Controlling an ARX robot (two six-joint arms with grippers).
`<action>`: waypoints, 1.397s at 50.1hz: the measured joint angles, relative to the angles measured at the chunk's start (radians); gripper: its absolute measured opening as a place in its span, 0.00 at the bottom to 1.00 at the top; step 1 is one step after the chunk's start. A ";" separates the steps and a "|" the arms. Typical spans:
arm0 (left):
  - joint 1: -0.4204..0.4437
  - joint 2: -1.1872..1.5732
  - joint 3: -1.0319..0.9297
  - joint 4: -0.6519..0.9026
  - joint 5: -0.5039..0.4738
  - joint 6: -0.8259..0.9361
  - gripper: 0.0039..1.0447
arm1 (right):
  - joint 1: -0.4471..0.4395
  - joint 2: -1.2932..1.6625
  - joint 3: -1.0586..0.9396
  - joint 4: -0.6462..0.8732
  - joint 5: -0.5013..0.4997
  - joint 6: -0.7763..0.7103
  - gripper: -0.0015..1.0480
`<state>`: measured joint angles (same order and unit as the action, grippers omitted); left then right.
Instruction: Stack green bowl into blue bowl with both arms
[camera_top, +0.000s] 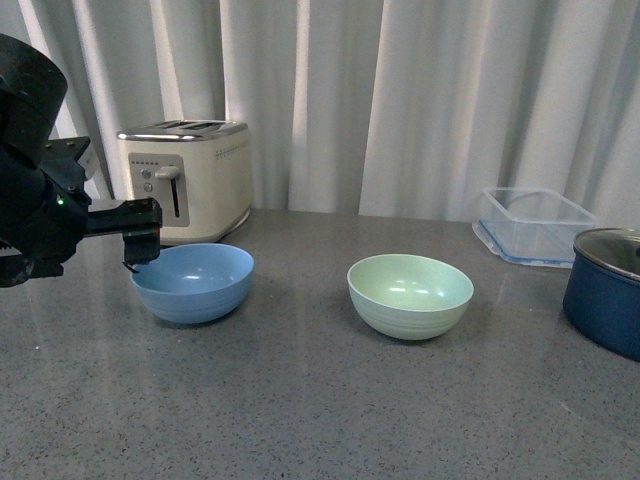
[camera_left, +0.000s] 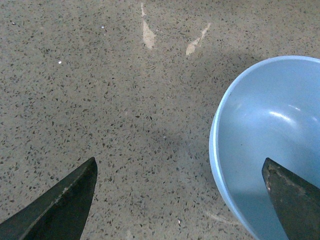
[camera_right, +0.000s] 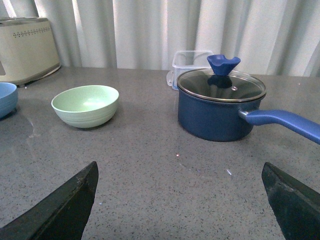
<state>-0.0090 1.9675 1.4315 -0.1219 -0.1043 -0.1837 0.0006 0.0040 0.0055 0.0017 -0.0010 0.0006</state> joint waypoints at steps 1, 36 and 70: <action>-0.002 0.011 0.011 -0.002 -0.004 -0.003 0.94 | 0.000 0.000 0.000 0.000 0.000 0.000 0.90; -0.027 0.156 0.114 -0.013 -0.071 -0.038 0.64 | 0.000 0.000 0.000 0.000 0.000 0.000 0.90; -0.043 0.124 0.125 -0.014 -0.068 -0.092 0.04 | 0.000 0.000 0.000 0.000 0.000 0.000 0.90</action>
<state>-0.0521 2.0918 1.5562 -0.1356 -0.1722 -0.2760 0.0006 0.0040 0.0055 0.0017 -0.0010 0.0006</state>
